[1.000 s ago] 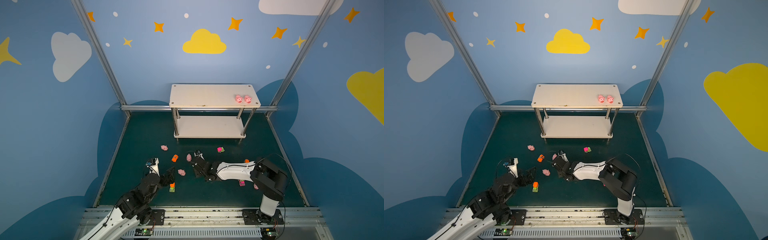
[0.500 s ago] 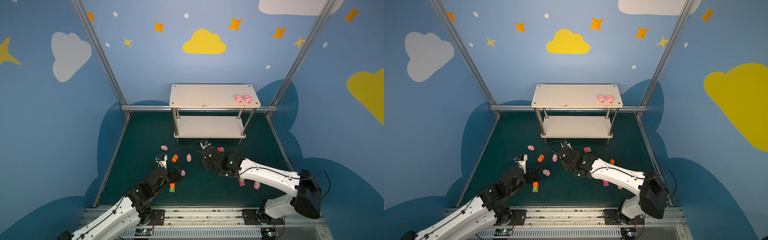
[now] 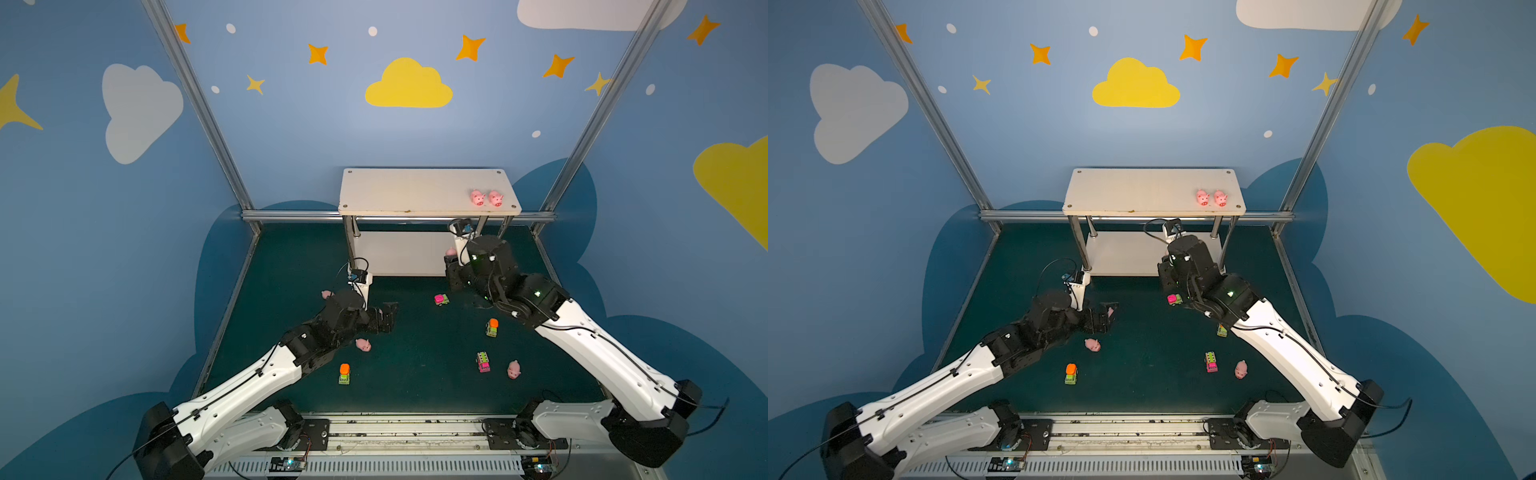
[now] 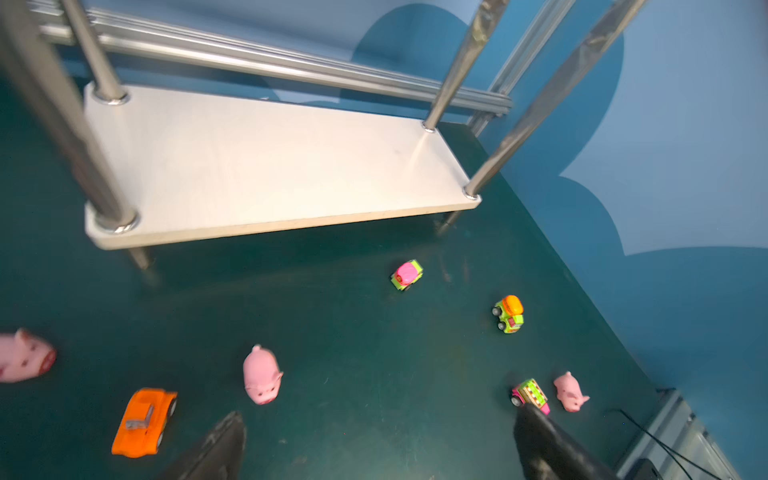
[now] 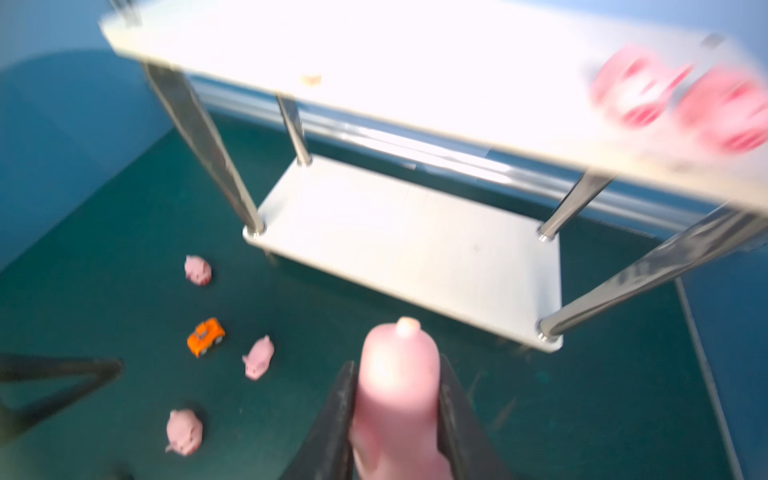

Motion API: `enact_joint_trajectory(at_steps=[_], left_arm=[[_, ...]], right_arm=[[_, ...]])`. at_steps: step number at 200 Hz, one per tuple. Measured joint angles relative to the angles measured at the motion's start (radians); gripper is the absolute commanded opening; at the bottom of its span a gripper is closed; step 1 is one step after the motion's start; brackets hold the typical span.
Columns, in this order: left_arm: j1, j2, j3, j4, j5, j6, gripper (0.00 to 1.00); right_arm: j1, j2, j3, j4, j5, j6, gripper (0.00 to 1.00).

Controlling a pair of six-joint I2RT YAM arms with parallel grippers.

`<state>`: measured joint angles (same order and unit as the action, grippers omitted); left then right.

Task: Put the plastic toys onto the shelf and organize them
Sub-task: 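Lift the pink pig with the right gripper toward the top shelf, then lower the pig beside the other pigs and open the right gripper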

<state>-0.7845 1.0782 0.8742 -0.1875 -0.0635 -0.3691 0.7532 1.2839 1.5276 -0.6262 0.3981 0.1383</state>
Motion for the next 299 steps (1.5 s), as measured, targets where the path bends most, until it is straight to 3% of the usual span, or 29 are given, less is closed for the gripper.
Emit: enact_joint_trajectory(at_steps=[57, 127, 299], left_arm=[[-0.024, 0.079, 0.233, -0.031, 0.034, 0.085, 1.0], [-0.031, 0.063, 0.238, -0.076, -0.005, 0.132, 1.0], [-0.024, 0.034, 0.185, -0.109, -0.087, 0.149, 1.0]], right_arm=[[-0.176, 0.175, 0.332, -0.027, -0.109, -0.064, 0.28], [-0.279, 0.465, 0.641, -0.109, -0.241, -0.076, 0.28], [-0.338, 0.596, 0.713, -0.16, -0.306, -0.069, 0.29]])
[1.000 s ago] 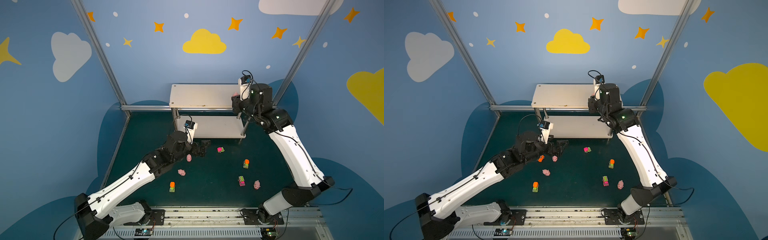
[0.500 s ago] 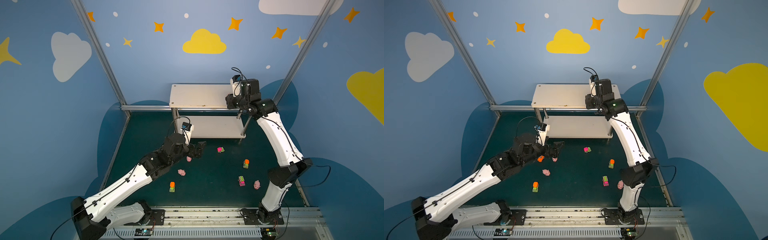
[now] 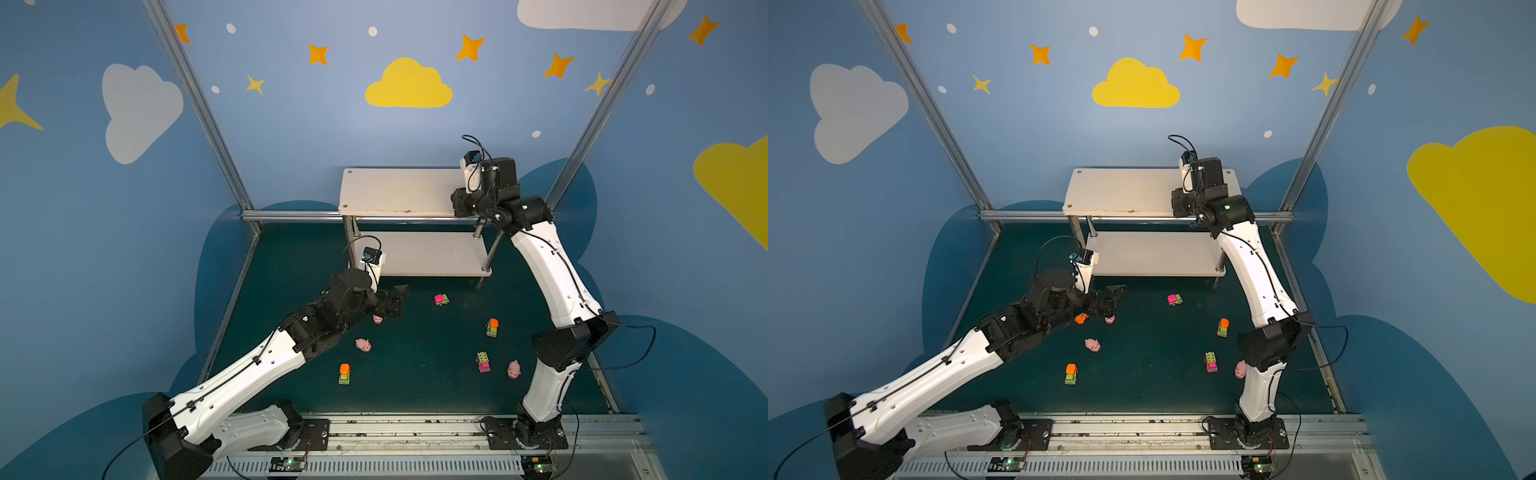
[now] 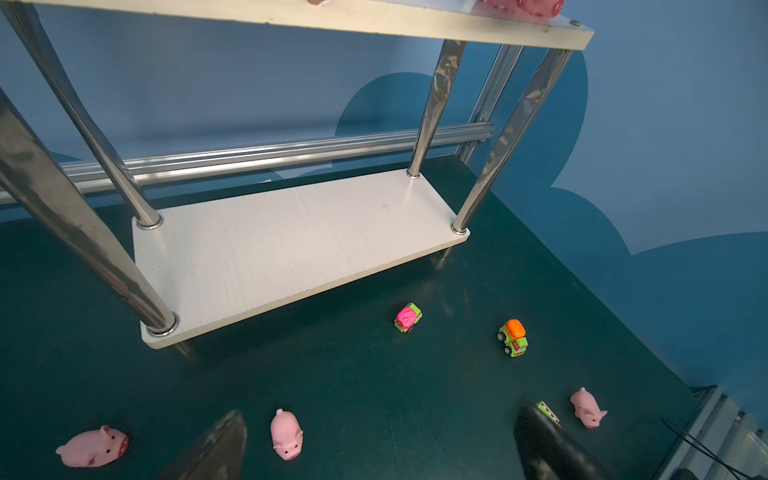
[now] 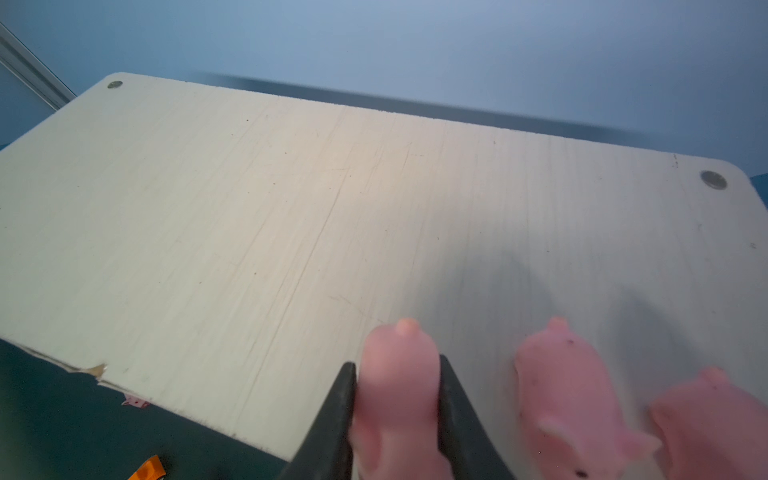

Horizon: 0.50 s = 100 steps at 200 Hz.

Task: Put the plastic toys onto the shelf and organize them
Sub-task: 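Lower the pig beside the other pigs and open the right gripper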

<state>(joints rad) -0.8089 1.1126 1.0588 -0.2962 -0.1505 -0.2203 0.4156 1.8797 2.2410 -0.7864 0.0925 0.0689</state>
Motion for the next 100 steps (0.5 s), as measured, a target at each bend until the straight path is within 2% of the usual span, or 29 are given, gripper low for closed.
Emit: enact_joint_trajectory(at_steps=[100], left_arm=[[0.01, -0.018, -0.005, 0.0, -0.018, 0.0, 1.0]], right_arm=[[-0.002, 0.043, 0.063, -0.023, 0.026, -0.026, 0.31]])
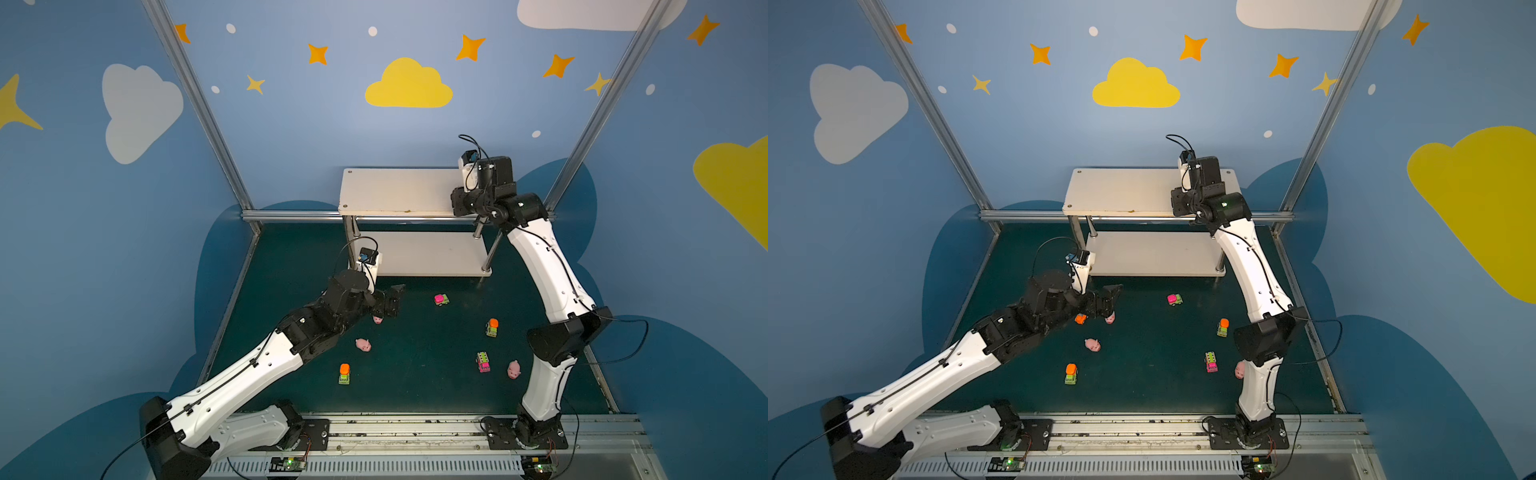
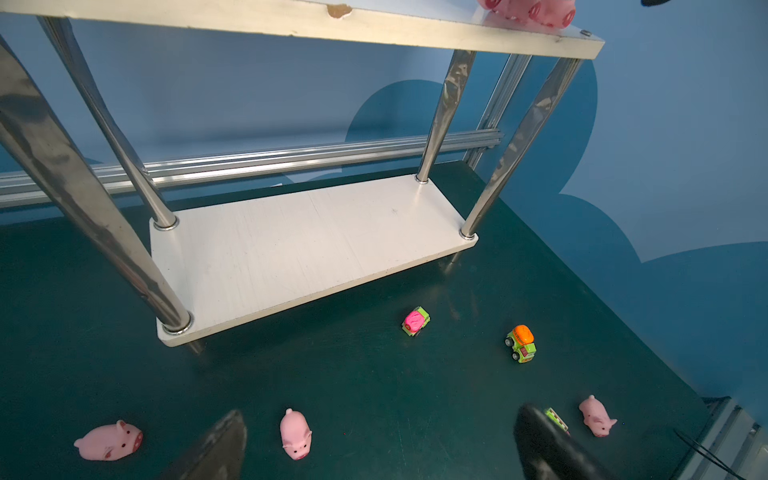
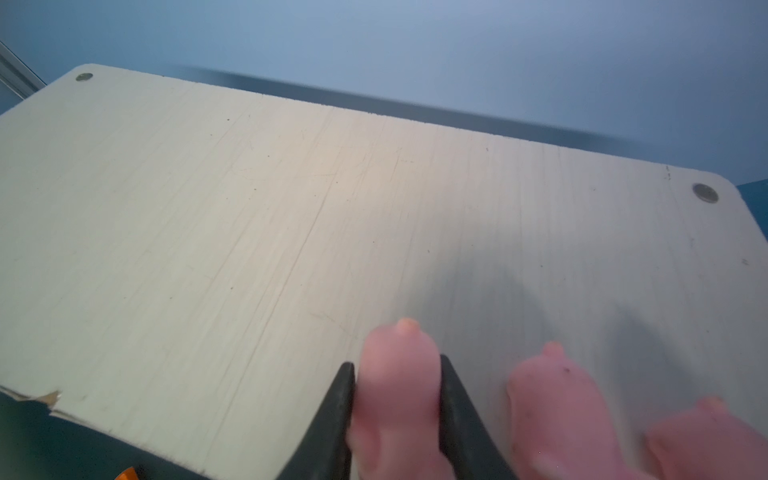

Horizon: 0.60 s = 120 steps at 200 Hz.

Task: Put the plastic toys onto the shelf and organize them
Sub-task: 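Lower the pig beside the other pigs and open the right gripper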

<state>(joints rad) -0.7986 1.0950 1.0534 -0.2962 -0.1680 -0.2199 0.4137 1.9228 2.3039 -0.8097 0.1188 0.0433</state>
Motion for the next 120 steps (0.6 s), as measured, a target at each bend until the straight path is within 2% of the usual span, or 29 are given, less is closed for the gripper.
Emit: enact_joint_trajectory(at_steps=[120], left_arm=[[0.013, 0.01, 0.001, 0.0, 0.001, 0.007, 1.0]], right_arm=[[0.0, 0.036, 0.038, -0.026, 0.015, -0.018, 0.4]])
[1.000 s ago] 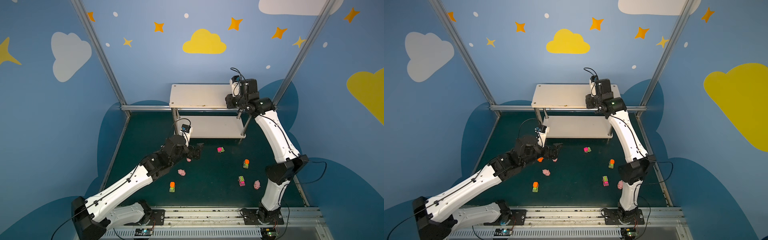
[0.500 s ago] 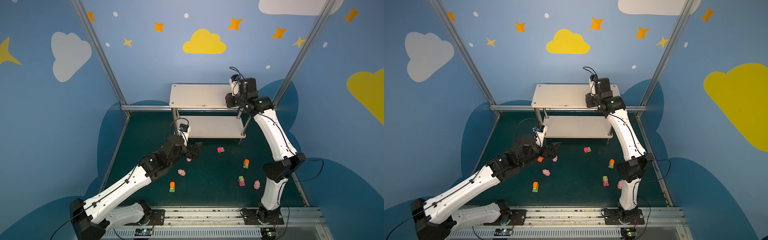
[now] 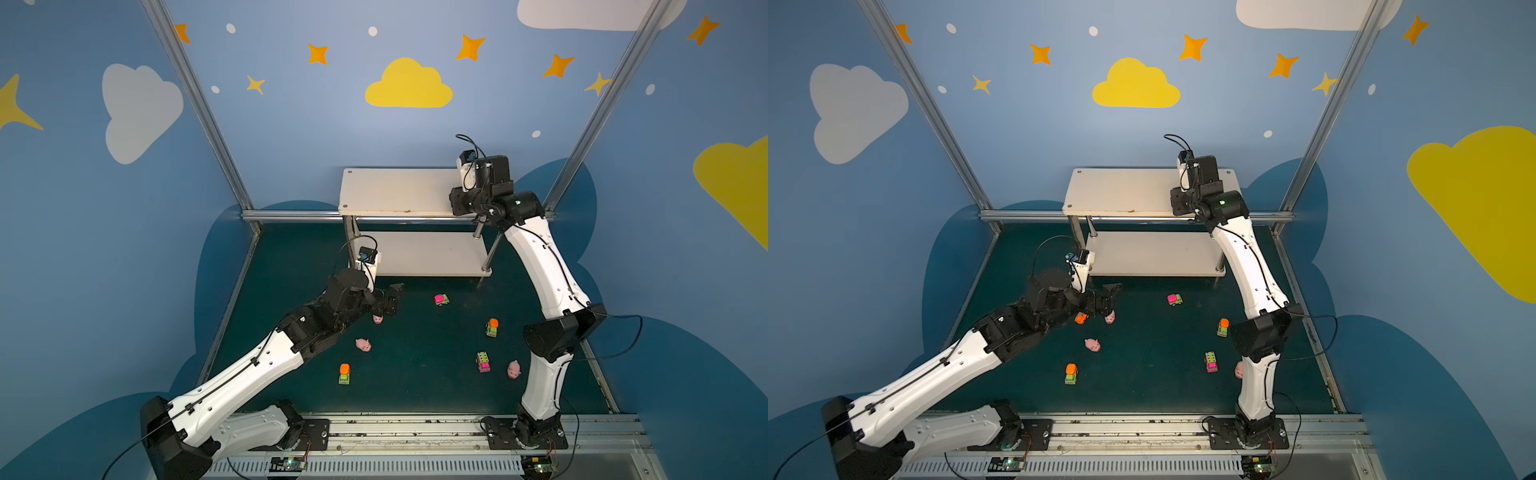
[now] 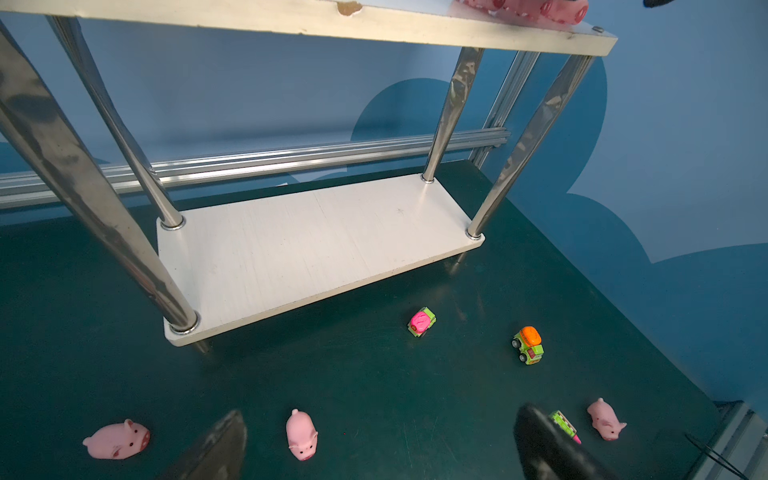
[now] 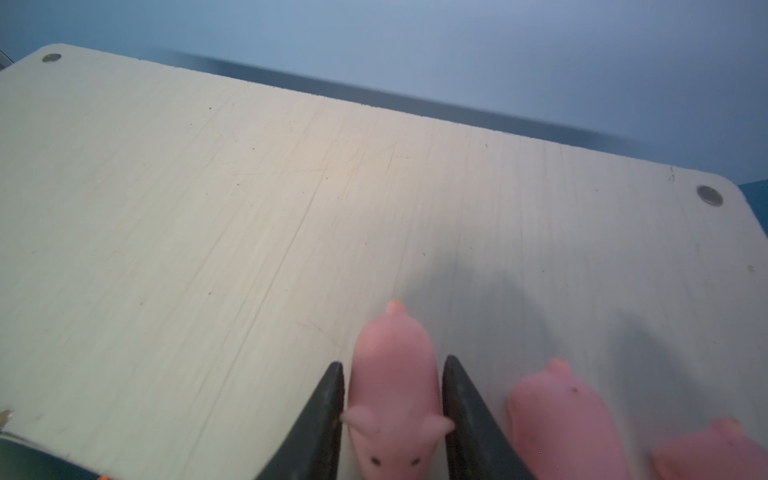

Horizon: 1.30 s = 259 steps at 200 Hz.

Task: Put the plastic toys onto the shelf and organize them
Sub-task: 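Lower the pig beside the other pigs and open the right gripper, then move the right gripper back down over a pink pig on the table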

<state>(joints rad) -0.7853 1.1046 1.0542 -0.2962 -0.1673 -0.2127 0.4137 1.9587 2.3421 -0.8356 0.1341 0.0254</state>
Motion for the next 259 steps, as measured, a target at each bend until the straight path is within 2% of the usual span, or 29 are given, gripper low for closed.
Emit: enact_joint_trajectory(at_steps=[28, 66, 117, 163, 179, 202, 259], left_arm=[[0.002, 0.007, 0.002, -0.001, 0.0, 0.0, 1.0], [0.009, 0.007, 0.007, -0.005, 0.0, 0.005, 1.0], [0.013, 0.004, 0.031, -0.009, -0.003, 0.016, 1.0], [0.013, -0.026, 0.034, -0.033, -0.012, 0.017, 1.0], [0.013, -0.053, 0.032, -0.043, -0.018, 0.014, 1.0], [0.013, -0.11, 0.003, -0.045, -0.026, -0.001, 1.0], [0.013, -0.249, -0.17, -0.06, -0.032, -0.094, 1.0]], right_arm=[[0.0, 0.011, 0.029, -0.005, 0.0, 0.0, 0.44], [0.0, 0.014, 0.071, -0.008, 0.0, 0.001, 0.56], [0.0, 0.018, 0.14, -0.014, -0.003, 0.004, 0.67], [0.01, 0.003, 0.136, -0.018, -0.016, 0.004, 0.76], [0.019, -0.048, 0.076, -0.008, -0.024, 0.005, 0.8], [0.054, -0.188, -0.103, 0.035, -0.023, 0.004, 0.83], [0.188, -0.508, -0.503, 0.168, 0.0, 0.022, 0.84]])
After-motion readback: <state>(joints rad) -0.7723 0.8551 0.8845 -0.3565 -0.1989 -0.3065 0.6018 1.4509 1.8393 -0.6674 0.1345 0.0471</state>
